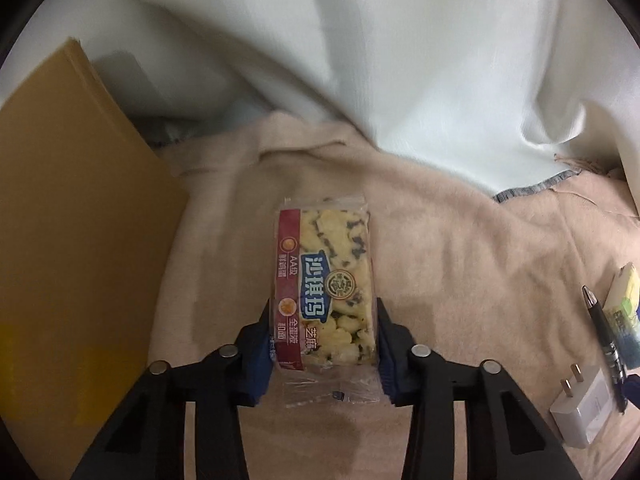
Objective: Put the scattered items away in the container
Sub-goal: 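Grasp the cracker packet with the left tool while the right tool grasps the white charger, then carry the cracker packet and white charger over the box with both tools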
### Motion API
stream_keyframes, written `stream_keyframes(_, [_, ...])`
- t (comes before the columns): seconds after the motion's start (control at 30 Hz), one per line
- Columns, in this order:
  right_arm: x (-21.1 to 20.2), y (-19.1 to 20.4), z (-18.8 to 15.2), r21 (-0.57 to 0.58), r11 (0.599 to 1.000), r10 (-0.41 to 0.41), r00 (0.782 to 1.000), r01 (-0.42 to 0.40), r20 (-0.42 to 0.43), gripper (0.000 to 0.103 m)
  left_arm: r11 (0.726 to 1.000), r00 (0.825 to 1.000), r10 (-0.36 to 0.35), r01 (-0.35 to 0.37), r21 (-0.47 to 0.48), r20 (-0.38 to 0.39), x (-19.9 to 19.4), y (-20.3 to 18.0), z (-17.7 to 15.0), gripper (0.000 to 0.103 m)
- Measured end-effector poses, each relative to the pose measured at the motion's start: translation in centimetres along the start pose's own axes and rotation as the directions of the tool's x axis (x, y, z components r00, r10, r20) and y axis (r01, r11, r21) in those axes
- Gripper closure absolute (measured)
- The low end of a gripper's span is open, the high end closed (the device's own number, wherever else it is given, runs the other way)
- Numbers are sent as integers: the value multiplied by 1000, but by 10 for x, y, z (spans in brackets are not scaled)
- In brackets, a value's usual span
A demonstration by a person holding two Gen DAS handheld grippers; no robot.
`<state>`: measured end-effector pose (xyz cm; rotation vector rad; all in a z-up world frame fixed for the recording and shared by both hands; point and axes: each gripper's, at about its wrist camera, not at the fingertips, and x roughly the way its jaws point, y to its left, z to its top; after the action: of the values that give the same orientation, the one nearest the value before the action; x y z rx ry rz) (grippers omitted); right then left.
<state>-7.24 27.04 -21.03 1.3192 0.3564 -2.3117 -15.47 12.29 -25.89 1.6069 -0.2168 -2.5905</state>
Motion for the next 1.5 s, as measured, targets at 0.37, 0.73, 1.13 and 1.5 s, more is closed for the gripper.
stream_keyframes(0.37, [21,-4,4,-13,999,-30,999,30,-46,60,999,999,-44,44,17,3,-2,10,-3,61])
stream_keyframes(0.73, [-23,-6,6,79,997,25,999,-27,19,61,996,996,-82,80,49,47,-45,24,-13,62])
stream_keyframes(1.13, [-95,-2,-1,199,980,-10,994,-12,108,61,980,974,-192,183,85,122,-156,52,-42,62])
stream_keyframes(1.5, [-118,-1,1,225,974,-26,990,-7,141,61,978,968,-207,199,65,140,-191,75,-56,62])
